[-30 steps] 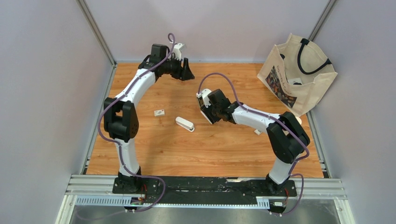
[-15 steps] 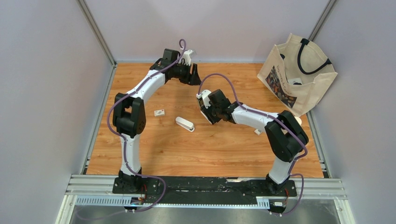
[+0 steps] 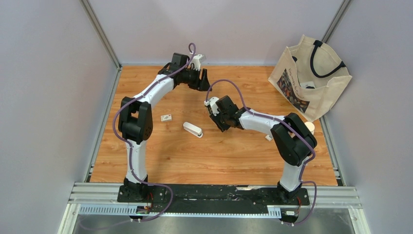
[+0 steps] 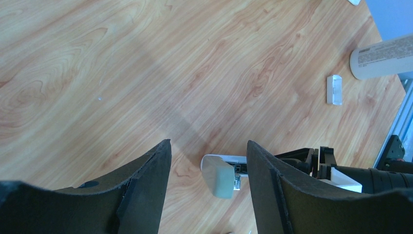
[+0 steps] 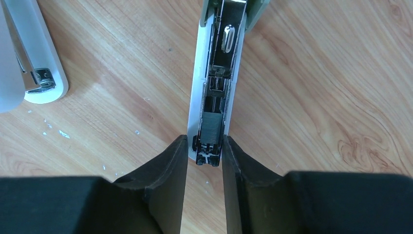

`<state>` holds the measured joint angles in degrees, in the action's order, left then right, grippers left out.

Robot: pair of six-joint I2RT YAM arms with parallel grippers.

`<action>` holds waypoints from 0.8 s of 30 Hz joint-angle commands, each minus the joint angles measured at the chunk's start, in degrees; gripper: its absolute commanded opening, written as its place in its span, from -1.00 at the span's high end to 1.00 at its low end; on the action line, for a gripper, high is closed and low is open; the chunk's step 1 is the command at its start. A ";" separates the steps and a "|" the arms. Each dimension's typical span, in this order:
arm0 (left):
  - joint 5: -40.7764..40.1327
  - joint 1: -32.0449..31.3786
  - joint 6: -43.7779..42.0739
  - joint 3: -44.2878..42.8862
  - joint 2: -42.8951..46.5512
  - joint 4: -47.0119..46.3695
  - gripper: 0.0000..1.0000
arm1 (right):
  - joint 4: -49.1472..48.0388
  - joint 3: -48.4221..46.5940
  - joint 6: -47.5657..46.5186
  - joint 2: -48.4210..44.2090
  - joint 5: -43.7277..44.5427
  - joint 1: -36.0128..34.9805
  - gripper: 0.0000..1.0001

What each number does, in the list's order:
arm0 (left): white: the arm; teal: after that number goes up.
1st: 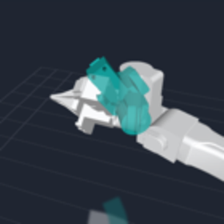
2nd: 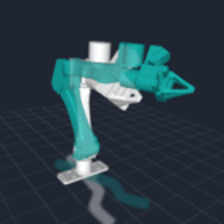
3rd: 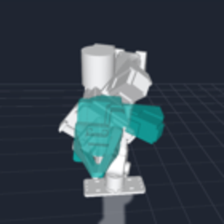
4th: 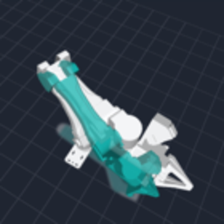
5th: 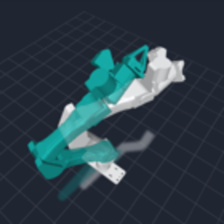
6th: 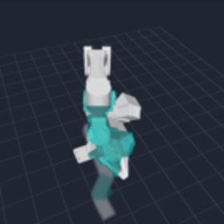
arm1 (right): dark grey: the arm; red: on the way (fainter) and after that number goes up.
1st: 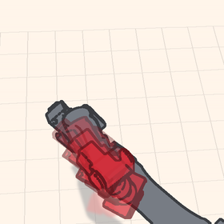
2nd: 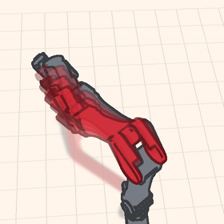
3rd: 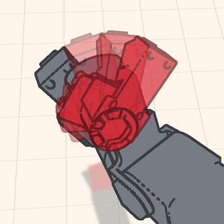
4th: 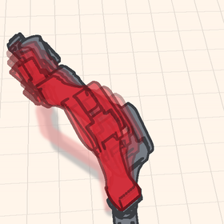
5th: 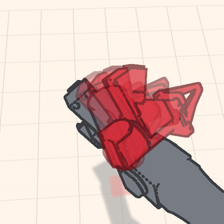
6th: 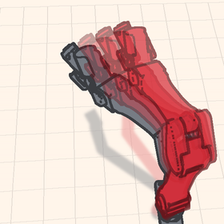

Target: Load the staples into the stapler

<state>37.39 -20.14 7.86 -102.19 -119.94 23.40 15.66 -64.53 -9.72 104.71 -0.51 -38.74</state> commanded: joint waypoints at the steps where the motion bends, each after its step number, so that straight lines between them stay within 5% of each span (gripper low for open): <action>1: 0.32 -0.43 0.84 0.77 -0.82 -1.69 -0.33 | -1.16 -0.68 0.13 -0.55 -0.54 0.68 0.34; 24: 0.93 -2.09 1.98 3.58 -0.03 -2.04 -0.33 | -0.72 -0.51 0.49 -0.03 -1.86 1.56 0.43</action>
<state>37.43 -21.08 8.73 -98.85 -120.14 22.90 15.53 -64.53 -9.69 104.71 -2.09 -37.41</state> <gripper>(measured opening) 0.664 0.286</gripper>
